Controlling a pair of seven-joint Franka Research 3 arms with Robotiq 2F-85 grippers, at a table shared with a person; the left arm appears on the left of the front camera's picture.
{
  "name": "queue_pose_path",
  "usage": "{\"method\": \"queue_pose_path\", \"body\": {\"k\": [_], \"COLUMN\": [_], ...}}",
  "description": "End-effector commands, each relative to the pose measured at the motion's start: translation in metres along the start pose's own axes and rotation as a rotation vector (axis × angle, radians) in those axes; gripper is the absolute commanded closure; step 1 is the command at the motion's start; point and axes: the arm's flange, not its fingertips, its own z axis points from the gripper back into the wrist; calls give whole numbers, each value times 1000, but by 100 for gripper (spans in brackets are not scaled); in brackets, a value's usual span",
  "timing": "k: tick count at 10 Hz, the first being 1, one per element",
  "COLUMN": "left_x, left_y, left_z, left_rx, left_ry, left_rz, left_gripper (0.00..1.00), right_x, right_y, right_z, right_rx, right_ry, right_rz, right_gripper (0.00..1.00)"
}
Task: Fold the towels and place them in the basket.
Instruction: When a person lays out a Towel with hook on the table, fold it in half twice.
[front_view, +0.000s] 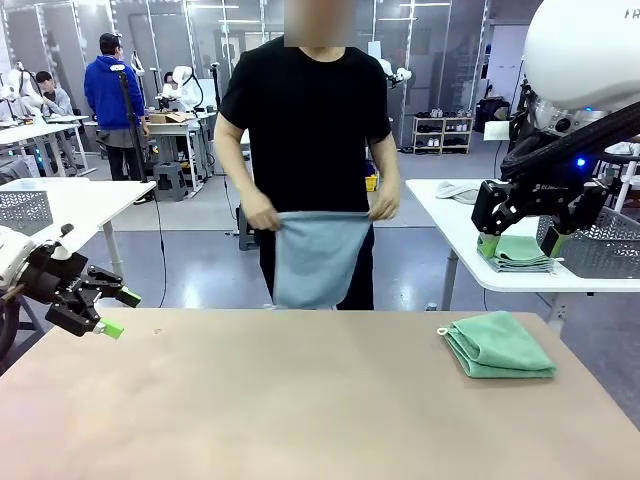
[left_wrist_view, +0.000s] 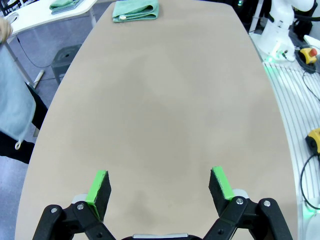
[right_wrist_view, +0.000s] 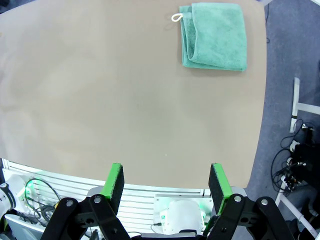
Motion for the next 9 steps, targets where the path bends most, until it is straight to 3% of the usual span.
{"method": "queue_pose_path", "body": {"k": [1,9], "left_x": [1,1], "left_y": [0,0], "left_z": [1,1], "left_rx": [0,0], "left_ry": [-2,-2], "left_rz": [-1,-1], "left_gripper": [0,0], "right_x": [2,2], "right_y": [1,1], "right_z": [1,1], "right_rx": [2,2], "right_ry": [-3,-3], "right_rz": [-25,-25], "right_gripper": [15,15]}}
